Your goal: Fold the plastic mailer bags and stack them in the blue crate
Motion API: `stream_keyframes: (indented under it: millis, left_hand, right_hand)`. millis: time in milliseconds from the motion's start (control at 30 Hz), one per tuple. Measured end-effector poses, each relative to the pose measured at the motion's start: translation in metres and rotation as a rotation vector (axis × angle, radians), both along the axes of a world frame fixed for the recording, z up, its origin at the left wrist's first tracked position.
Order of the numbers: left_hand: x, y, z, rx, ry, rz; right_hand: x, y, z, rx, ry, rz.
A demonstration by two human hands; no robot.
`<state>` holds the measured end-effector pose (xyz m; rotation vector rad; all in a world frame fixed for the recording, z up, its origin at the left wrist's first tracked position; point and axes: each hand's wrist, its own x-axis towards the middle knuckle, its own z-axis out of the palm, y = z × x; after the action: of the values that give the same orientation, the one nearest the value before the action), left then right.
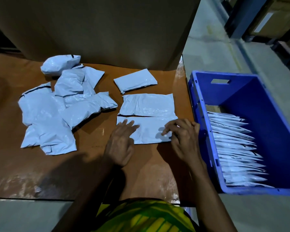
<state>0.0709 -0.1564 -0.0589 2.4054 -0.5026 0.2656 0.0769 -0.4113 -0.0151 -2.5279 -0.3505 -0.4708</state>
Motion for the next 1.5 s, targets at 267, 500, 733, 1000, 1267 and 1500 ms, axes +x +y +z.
stream_keyframes:
  millis: [267,500,733,1000,1267,1500]
  left_hand:
    - [0.003,-0.030,-0.027,0.427,0.020,0.130]
    - [0.003,-0.024,-0.045,0.429,-0.032,0.176]
    - [0.001,-0.018,-0.041,0.412,-0.055,0.178]
    - [-0.003,-0.008,-0.037,0.376,-0.061,0.180]
    - [0.004,-0.024,-0.021,0.371,-0.010,0.289]
    - [0.024,-0.047,-0.022,0.308,0.024,-0.011]
  right_hand:
    - [0.008,0.034,-0.050,-0.243,0.249,-0.026]
    - [-0.011,0.028,-0.058,-0.305,0.206,-0.097]
    - [-0.010,0.033,-0.057,-0.339,0.262,-0.158]
    - [-0.012,0.030,-0.054,-0.313,0.289,-0.183]
    - [-0.006,0.039,-0.040,-0.098,0.236,-0.180]
    - [0.016,0.061,-0.059,-0.161,0.132,-0.030]
